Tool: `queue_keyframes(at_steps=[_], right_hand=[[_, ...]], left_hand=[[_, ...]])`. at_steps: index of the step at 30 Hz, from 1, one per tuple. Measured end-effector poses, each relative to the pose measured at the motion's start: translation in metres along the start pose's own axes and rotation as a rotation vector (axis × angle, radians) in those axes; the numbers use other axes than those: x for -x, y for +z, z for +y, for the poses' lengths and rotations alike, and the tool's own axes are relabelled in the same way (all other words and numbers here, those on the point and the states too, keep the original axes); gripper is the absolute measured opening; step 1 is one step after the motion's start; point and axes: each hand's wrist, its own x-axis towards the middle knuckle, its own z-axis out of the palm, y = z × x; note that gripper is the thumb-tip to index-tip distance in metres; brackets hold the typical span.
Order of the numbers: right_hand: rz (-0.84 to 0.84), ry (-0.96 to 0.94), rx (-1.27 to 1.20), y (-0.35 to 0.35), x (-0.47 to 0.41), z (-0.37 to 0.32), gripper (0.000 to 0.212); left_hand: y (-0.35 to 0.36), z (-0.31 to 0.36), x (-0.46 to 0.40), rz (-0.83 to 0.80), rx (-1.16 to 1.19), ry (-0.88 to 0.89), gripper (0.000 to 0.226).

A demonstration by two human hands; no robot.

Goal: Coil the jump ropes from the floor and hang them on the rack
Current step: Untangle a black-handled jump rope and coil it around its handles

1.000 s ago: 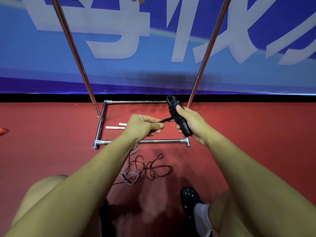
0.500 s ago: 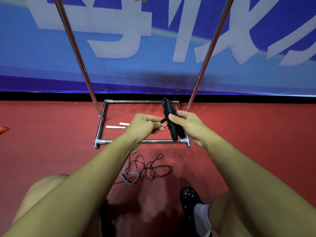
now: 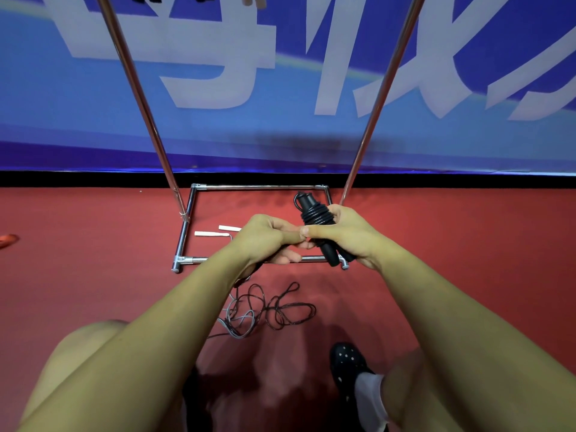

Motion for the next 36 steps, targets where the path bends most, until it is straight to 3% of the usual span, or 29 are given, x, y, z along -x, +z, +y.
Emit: queue_keyframes(at_steps=[4, 7, 11, 17, 21, 26, 31, 36], right_hand=[[-0.008, 0.002, -0.007, -0.001, 0.001, 0.0, 0.048], [0.035, -0.028, -0.067, 0.0, 0.0, -0.001, 0.035], [0.082, -0.029, -0.197, -0.007, 0.001, -0.004, 0.038], [0.101, -0.032, -0.115, -0.012, 0.002, -0.004, 0.042], [0.098, -0.007, -0.13, -0.009, -0.002, -0.003, 0.024], [0.048, 0.107, -0.295, -0.002, -0.007, 0.0, 0.03], [0.074, 0.009, -0.16, -0.005, -0.01, 0.007, 0.022], [0.101, -0.032, -0.066, -0.01, -0.008, 0.008, 0.019]], left_hand=[[-0.005, 0.005, 0.001, -0.091, -0.028, -0.209, 0.053], [-0.007, 0.006, 0.003, -0.26, -0.095, -0.311, 0.066], [-0.007, 0.005, 0.005, -0.231, -0.032, -0.278, 0.052], [-0.008, 0.0, -0.002, -0.049, 0.089, -0.104, 0.021], [-0.007, 0.0, -0.004, 0.065, 0.045, 0.017, 0.018], [-0.005, -0.004, -0.006, 0.143, -0.014, 0.082, 0.016], [-0.006, -0.005, -0.009, 0.183, -0.009, 0.066, 0.018], [-0.006, -0.004, -0.007, 0.229, -0.021, 0.161, 0.019]])
